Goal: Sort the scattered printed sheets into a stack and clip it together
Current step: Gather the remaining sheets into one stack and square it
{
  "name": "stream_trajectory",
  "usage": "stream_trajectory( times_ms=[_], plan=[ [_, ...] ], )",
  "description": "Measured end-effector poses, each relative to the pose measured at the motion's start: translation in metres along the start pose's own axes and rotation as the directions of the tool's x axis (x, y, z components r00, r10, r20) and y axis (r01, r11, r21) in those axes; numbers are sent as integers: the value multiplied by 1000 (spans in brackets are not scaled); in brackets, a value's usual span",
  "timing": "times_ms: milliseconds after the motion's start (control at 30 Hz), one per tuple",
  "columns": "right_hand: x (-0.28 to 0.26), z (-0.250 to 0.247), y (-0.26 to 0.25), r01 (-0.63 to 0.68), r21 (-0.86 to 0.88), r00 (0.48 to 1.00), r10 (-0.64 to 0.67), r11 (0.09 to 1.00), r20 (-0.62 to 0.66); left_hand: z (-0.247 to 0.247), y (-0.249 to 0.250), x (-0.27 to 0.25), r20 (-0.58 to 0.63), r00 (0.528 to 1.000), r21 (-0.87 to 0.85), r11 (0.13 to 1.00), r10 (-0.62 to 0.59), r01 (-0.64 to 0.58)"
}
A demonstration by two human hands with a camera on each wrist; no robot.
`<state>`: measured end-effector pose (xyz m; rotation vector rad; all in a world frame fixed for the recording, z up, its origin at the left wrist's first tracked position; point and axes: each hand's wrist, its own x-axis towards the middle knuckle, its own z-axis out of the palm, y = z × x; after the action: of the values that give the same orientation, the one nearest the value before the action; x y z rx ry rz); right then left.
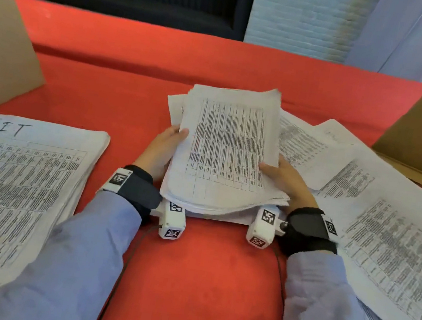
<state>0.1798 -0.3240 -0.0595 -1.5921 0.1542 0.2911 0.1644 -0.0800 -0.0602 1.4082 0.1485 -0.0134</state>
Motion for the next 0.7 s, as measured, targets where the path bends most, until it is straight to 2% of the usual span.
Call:
stream_trajectory(
  times_ms=[100,167,267,367,533,600,633,700],
  plan=[
    [7,-10,2,98,132,984,-76,986,-160,-9,-7,18,-181,983,-85,996,-28,12],
    [8,-11,9,147,269,961,-74,952,-265,-14,-12,26,-211,978,-27,1000,-10,4],
    [10,-9,12,201,394,936,-56,897,-348,-17,-19,33,-132,991,16,1000,1,2],
    [15,-11,19,182,485,943,-13,855,-332,-16,-26,37,26,1000,110,994,-18,15],
    [16,-10,19,170,509,954,-12,844,-299,-13,-33,45,104,994,291,957,-12,-19],
    [16,-10,18,187,528,953,-23,829,-302,-10,-34,47,121,993,306,952,-12,-25],
    [16,-10,18,199,529,946,-20,825,-324,-10,-34,47,80,997,311,950,18,-42],
    [18,-12,17,234,525,929,-28,818,-370,-16,-31,49,-99,985,344,934,139,-97]
  ],
)
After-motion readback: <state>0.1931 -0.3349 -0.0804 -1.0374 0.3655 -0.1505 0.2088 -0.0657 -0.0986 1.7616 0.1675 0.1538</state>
